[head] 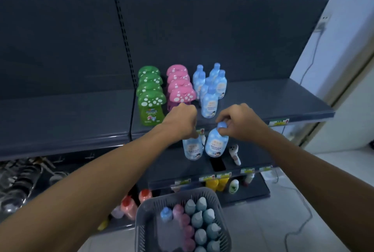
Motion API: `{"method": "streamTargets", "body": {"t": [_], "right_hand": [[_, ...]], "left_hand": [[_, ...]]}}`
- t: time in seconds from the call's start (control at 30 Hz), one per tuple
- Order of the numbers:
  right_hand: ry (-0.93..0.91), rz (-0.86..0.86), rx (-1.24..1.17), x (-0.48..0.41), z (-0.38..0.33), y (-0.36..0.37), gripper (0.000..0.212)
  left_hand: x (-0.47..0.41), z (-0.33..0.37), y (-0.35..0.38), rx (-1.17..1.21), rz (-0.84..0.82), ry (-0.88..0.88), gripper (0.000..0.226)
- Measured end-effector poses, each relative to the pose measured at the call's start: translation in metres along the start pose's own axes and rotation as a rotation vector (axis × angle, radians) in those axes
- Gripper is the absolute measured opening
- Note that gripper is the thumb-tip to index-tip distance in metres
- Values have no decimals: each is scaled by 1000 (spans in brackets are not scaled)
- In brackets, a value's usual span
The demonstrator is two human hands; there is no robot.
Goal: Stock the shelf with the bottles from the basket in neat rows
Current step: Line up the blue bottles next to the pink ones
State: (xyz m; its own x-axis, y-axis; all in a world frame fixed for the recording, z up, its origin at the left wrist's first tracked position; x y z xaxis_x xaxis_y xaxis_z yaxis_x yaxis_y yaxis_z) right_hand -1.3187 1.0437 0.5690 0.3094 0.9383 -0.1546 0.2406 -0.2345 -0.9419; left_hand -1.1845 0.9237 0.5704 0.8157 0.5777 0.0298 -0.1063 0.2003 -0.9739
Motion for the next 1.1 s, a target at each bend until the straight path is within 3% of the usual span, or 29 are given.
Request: {"method": "streamTargets", "body": {"t": [0.33, 0.67, 1.1], "right_hand": [[87, 65, -61, -40, 76, -72, 17], [-61, -30, -68, -123, 140, -83, 18], [-217, -103, -160, -197, 171, -54, 15]], "left_hand": [[-57, 50, -22, 42, 59, 16, 23], [-124, 96, -37, 74, 136, -29, 22], [-182, 104, -18, 86, 122, -161, 23]]}}
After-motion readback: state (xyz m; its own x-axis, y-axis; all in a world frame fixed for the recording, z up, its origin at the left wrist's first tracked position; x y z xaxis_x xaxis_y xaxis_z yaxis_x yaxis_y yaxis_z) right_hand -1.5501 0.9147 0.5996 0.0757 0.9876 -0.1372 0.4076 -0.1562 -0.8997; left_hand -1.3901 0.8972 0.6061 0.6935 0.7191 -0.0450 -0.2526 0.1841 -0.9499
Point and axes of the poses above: each hand's wrist, its own x-axis away from the middle knuckle, its own y-axis out of the palm, z = x × y, the point moved 4 cm from there along -x, towards the middle knuckle, and after that the axes turned 4 degrees about -y, right-handed, at the moved point
